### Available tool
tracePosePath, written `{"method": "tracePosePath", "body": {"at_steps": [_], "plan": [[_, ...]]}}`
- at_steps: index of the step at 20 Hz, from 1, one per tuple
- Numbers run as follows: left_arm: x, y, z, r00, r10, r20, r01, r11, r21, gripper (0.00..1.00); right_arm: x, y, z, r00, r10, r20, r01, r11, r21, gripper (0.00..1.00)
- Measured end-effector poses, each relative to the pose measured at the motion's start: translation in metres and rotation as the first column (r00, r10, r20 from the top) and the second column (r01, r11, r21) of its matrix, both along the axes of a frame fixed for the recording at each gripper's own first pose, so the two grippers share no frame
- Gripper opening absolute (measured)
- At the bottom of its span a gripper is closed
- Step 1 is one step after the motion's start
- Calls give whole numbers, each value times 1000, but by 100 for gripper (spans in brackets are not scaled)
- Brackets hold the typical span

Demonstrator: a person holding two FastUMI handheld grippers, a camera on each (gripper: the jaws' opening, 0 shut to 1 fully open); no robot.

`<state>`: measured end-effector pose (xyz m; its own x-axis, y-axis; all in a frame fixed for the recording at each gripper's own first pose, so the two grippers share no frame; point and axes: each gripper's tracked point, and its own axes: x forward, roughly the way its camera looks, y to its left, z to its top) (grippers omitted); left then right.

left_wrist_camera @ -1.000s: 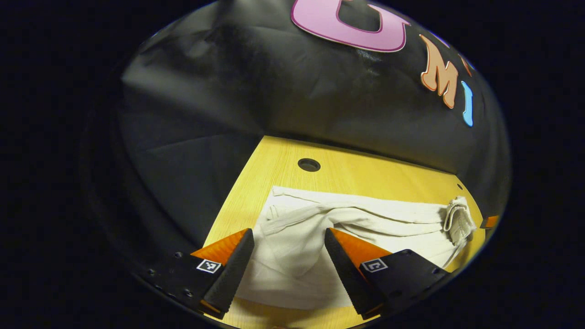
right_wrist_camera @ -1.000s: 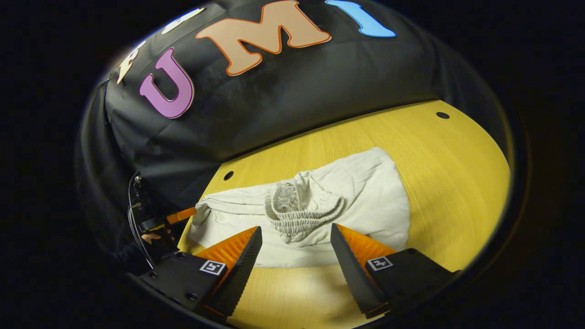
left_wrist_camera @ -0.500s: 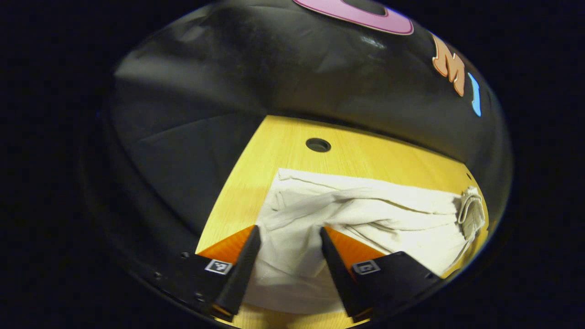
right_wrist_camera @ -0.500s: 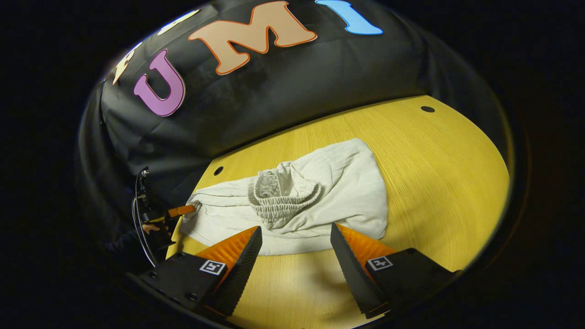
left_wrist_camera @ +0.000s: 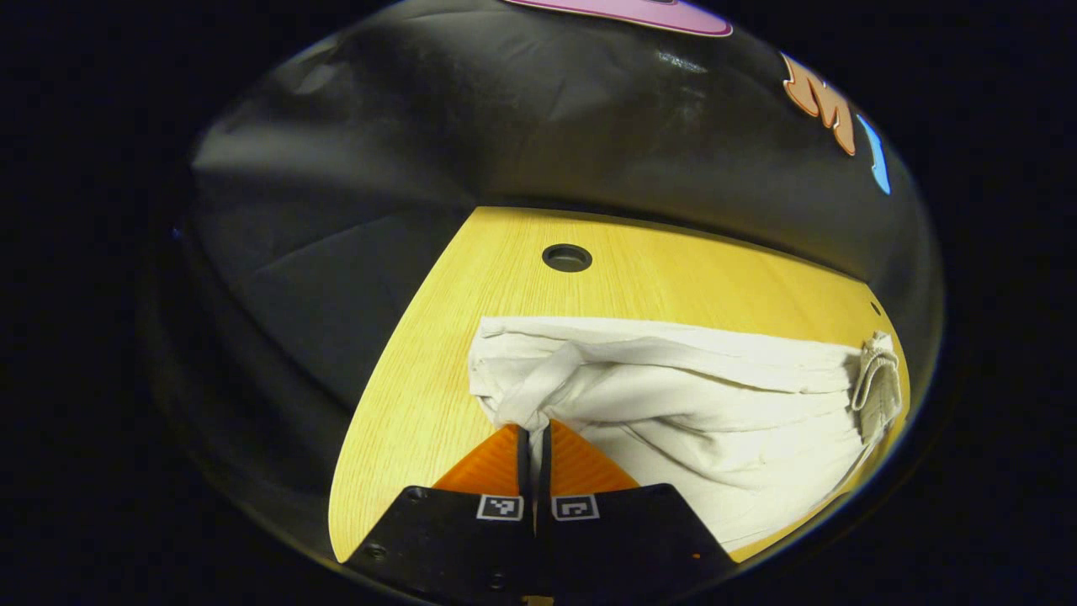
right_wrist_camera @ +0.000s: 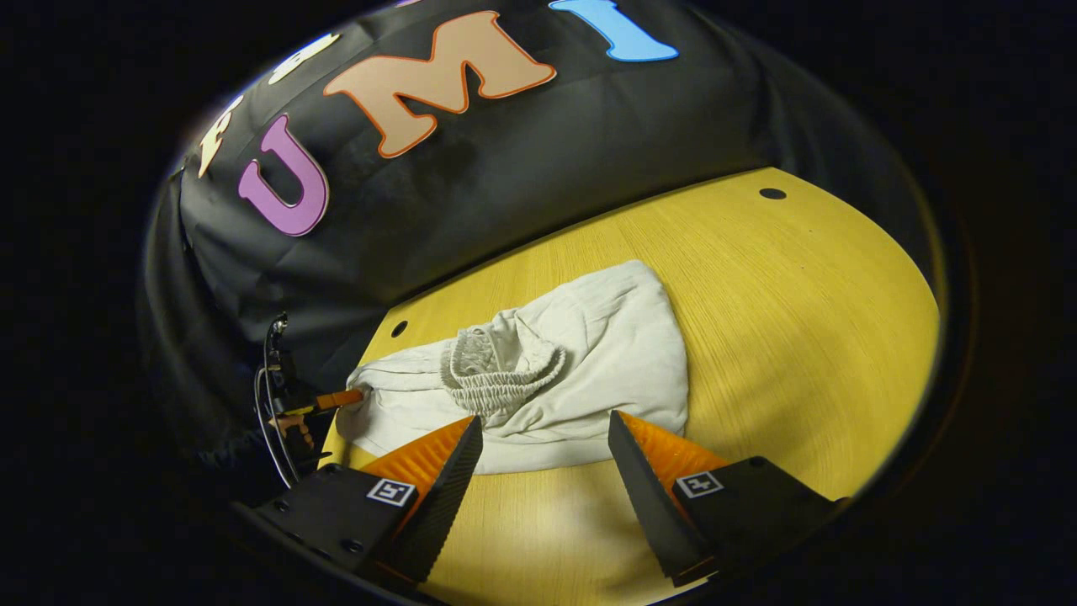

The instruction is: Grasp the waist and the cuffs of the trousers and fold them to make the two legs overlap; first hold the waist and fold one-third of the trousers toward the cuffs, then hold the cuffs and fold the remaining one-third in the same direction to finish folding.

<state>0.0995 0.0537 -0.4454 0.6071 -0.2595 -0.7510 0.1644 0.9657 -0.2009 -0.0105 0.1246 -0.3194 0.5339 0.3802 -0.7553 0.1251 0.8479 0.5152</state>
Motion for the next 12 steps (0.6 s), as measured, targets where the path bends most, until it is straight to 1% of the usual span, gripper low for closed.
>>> {"method": "tracePosePath", "body": {"at_steps": [1,3,4,6,9,12], "plan": [[4,-9,19,999,2,43,-1,1000,-26,0,2,-5,3,1000,0,10,0,1000,-6,97],[8,-27,52,994,-18,107,22,999,-39,0,5,-19,7,1000,-1,24,1,1000,-8,97],[9,-37,66,992,-31,124,37,998,-49,0,7,-26,10,1000,-7,28,7,1000,-1,97],[10,-56,94,989,-31,147,43,996,-81,0,10,-41,13,999,-22,36,21,1000,15,97],[11,-89,135,981,-9,193,40,987,-157,0,7,-61,14,999,-33,41,32,999,24,96],[6,-125,162,972,-39,230,81,981,-174,0,5,-82,16,998,-40,52,39,999,25,96]]}}
